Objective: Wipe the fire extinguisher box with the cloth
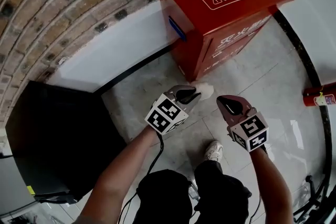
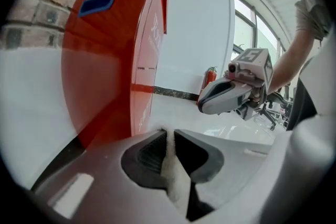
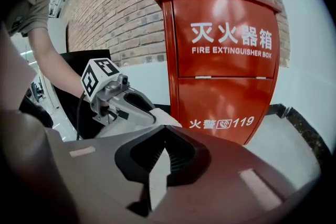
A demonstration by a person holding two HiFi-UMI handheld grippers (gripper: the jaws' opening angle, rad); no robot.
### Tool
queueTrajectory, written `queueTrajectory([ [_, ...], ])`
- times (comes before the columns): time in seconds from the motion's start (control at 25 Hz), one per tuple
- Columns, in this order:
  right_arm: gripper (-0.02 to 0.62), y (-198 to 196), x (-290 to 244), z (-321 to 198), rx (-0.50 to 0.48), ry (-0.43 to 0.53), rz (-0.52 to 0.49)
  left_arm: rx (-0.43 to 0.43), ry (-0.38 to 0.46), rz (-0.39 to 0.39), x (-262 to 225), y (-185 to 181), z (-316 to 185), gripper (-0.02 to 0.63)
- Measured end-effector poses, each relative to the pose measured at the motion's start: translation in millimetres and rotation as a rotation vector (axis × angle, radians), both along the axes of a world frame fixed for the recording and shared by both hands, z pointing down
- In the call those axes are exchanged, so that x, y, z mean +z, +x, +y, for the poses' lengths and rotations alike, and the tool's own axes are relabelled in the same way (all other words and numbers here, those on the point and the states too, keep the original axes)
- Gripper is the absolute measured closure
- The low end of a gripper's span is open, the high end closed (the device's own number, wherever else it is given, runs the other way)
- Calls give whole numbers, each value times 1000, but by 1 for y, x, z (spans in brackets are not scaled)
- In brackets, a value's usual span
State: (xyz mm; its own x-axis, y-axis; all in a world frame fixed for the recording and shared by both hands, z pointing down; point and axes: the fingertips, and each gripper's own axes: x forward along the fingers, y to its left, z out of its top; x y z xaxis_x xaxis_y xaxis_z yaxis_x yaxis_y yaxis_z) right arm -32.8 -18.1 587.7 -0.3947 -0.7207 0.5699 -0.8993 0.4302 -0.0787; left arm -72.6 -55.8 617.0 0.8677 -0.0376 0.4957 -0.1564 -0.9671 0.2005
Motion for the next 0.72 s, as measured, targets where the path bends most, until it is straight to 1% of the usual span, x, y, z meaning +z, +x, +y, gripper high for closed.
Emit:
queueTrajectory([
  [0.12,571,4,-40,3,-7,-5,-11,-37,-13,15,-48,-17,0,560],
  [0.24,569,6,-90,-1,-10,28,-16,-55,5,23,-104,-30,-1,560],
  [0.4,521,-9,-164,-3,-26,49,-63,-78,29,29,-184,-47,-1,560],
  [0.48,483,-22,-207,-2,-57,57,-90,-79,35,35,-230,-54,2,560],
  [0.6,395,-41,-275,-1,-137,73,-114,-76,40,54,-305,-61,11,560],
  [0.72,264,-64,-342,-1,-248,91,-147,-79,37,86,-384,-66,19,560],
])
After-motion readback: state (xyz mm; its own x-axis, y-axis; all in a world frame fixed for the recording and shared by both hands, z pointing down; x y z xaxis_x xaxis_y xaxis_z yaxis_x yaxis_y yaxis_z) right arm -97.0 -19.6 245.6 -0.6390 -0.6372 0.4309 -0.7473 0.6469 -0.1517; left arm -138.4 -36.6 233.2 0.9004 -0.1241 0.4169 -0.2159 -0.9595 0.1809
